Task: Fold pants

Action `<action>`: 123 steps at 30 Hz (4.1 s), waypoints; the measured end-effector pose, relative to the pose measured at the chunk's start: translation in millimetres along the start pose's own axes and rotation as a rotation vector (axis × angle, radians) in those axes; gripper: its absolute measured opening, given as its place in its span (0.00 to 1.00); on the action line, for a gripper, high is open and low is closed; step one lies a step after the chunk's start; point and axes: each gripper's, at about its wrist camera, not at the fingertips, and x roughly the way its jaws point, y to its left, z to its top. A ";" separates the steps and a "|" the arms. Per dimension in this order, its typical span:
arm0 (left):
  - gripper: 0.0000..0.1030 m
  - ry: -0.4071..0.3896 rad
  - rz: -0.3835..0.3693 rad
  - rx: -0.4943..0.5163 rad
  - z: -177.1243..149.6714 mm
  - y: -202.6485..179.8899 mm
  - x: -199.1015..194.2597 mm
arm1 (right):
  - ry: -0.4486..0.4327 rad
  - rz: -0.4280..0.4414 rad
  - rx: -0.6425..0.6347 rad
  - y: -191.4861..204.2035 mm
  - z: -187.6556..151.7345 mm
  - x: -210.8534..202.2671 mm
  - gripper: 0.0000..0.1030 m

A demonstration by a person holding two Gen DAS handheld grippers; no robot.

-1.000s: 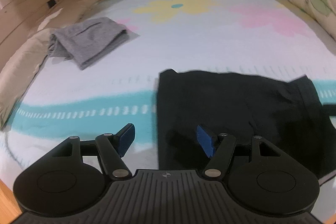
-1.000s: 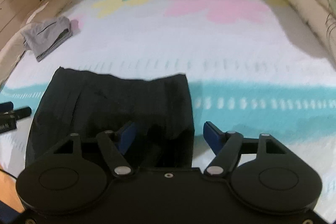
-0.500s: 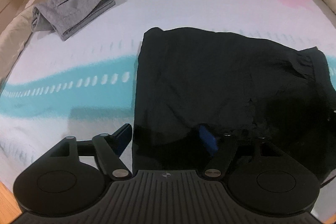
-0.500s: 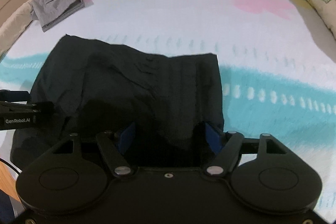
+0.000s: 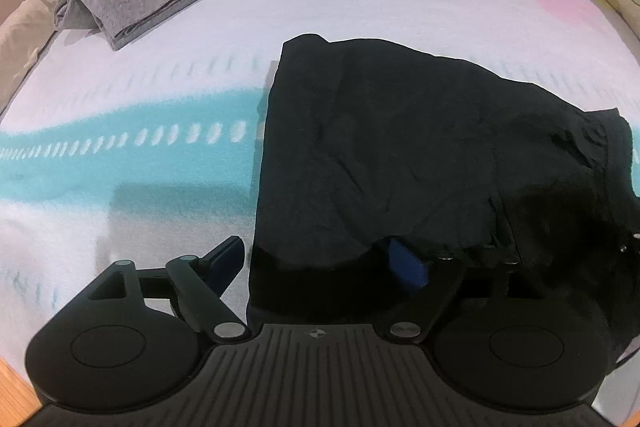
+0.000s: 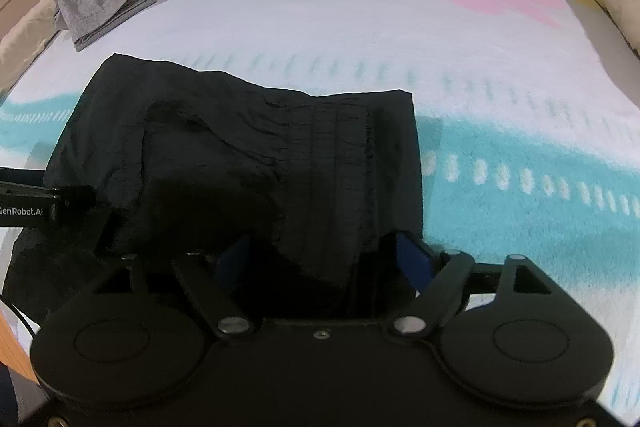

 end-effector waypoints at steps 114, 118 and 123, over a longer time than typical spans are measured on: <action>0.57 -0.051 -0.177 0.003 -8.2 16.9 -4.4 | -0.077 0.291 0.277 -46.2 -15.8 -20.6 0.36; 0.56 -0.067 -0.193 0.006 -14.4 20.6 -10.3 | -0.085 0.263 0.229 -37.5 -12.0 -24.7 0.33; 0.21 -0.108 -0.189 0.001 -16.6 26.4 -16.2 | -0.101 0.261 0.207 -33.7 -9.9 -30.7 0.30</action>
